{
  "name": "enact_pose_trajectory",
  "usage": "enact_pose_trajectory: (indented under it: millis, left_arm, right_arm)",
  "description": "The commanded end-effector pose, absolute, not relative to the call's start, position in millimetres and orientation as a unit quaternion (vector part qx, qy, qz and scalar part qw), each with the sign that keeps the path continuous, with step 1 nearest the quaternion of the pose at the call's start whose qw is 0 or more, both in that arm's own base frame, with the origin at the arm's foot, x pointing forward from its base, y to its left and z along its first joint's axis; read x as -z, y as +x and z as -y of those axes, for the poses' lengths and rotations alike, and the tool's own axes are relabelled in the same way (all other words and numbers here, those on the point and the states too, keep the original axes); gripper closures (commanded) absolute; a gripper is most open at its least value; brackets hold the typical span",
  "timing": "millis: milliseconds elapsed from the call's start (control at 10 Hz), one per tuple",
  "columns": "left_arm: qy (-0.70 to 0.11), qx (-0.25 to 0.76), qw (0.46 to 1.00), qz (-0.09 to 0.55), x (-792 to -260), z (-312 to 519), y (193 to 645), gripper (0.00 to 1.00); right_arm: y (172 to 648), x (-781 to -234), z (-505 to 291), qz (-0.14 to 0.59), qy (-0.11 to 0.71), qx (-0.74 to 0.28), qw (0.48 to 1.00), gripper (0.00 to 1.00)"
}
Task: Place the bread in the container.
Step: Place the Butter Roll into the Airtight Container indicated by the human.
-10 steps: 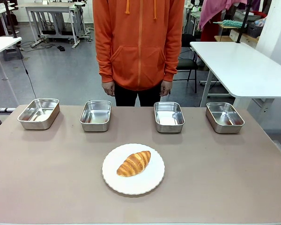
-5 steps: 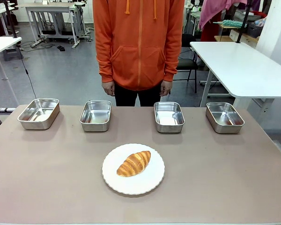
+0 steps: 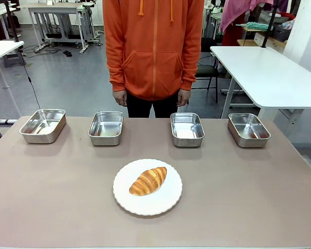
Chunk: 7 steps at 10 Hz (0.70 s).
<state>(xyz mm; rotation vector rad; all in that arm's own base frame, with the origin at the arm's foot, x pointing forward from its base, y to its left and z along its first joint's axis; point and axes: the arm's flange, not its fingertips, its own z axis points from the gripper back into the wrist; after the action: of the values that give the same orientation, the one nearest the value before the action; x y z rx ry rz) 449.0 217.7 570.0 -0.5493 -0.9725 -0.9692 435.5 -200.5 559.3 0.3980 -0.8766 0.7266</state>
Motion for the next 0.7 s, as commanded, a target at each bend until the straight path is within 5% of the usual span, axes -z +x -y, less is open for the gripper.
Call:
enact_pose_trajectory:
  millis: [0, 600]
  left_arm:
    - [-0.253, 0.446, 0.734, 0.445, -570.7, -218.8, 447.8, 0.00]
    - [-0.253, 0.446, 0.734, 0.445, -570.7, -218.8, 447.8, 0.00]
  right_arm:
    - [437.6, -558.5, 200.0, 0.424, 0.191, -0.346, 0.815, 0.00]
    - [437.6, -558.5, 200.0, 0.424, 0.191, -0.346, 0.815, 0.00]
